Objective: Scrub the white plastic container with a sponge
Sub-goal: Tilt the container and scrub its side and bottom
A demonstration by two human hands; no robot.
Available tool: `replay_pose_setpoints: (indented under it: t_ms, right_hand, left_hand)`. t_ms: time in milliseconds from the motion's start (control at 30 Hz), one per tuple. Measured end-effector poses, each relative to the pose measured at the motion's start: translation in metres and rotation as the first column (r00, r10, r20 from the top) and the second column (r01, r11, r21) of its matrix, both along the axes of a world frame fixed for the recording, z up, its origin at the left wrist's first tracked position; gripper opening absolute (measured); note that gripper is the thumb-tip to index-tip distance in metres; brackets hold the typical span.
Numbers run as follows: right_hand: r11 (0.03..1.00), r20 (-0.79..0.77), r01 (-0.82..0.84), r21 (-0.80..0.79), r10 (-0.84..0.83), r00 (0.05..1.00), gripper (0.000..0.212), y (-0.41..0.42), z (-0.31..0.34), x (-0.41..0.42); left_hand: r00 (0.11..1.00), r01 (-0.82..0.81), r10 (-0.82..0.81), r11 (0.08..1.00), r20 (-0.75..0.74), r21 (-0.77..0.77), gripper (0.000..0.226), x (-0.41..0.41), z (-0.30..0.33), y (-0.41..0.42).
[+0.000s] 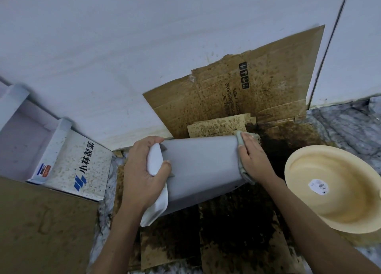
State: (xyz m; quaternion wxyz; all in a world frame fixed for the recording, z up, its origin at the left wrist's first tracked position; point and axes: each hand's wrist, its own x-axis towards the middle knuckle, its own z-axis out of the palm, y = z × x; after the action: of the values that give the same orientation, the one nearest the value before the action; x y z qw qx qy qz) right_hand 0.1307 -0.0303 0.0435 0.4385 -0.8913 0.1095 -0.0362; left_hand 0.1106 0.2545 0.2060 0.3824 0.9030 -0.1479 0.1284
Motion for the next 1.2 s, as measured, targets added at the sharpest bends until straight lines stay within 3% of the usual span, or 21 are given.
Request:
replay_pose_setpoints:
  t_ms: [100, 200, 267, 500, 667, 767, 1033, 1200]
  right_hand:
    - [0.993, -0.116, 0.063, 0.103, -0.051, 0.992, 0.054, -0.015, -0.003, 0.020]
    - [0.956, -0.266, 0.227, 0.186, -0.173, 0.948, 0.054, -0.022, -0.004, 0.038]
    - [0.927, -0.283, 0.316, 0.200, -0.254, 0.925, 0.052, -0.022, -0.005, 0.044]
    - [0.869, -0.062, 0.437, 0.232, -0.436, 0.898, 0.042, -0.007, -0.010, 0.017]
    - [0.764, 0.101, 0.422, 0.489, -0.530, 0.842, 0.034, 0.001, -0.010, -0.002]
    - [0.733, 0.115, 0.422, 0.534, -0.557, 0.822, 0.035, -0.001, -0.012, -0.005]
    - [0.726, 0.039, 0.485, 0.487, -0.573, 0.819, 0.034, -0.003, -0.053, -0.045]
    - [0.656, -0.019, 0.538, 0.529, -0.625, 0.780, 0.032, 0.003, -0.063, -0.069]
  left_hand:
    - [0.999, 0.022, -0.021, 0.999, -0.045, 0.031, 0.053, 0.001, 0.004, 0.002]
    - [0.992, 0.055, -0.048, 0.997, -0.120, 0.056, 0.064, 0.004, 0.010, 0.011]
    - [0.989, 0.045, -0.041, 0.999, -0.143, 0.023, 0.066, 0.005, 0.011, 0.013]
    - [0.994, 0.111, -0.113, 0.987, -0.008, -0.116, 0.053, 0.005, 0.009, 0.018]
    - [0.981, 0.191, -0.182, 0.966, 0.068, -0.175, 0.044, 0.008, -0.001, 0.030]
    - [0.993, 0.114, -0.107, 0.981, 0.048, -0.158, 0.055, 0.011, -0.013, 0.032]
    - [0.934, -0.228, 0.187, 0.968, -0.304, -0.103, 0.094, 0.003, -0.046, 0.021]
    - [0.863, -0.266, 0.207, 0.962, -0.461, -0.066, 0.102, 0.008, -0.047, 0.026]
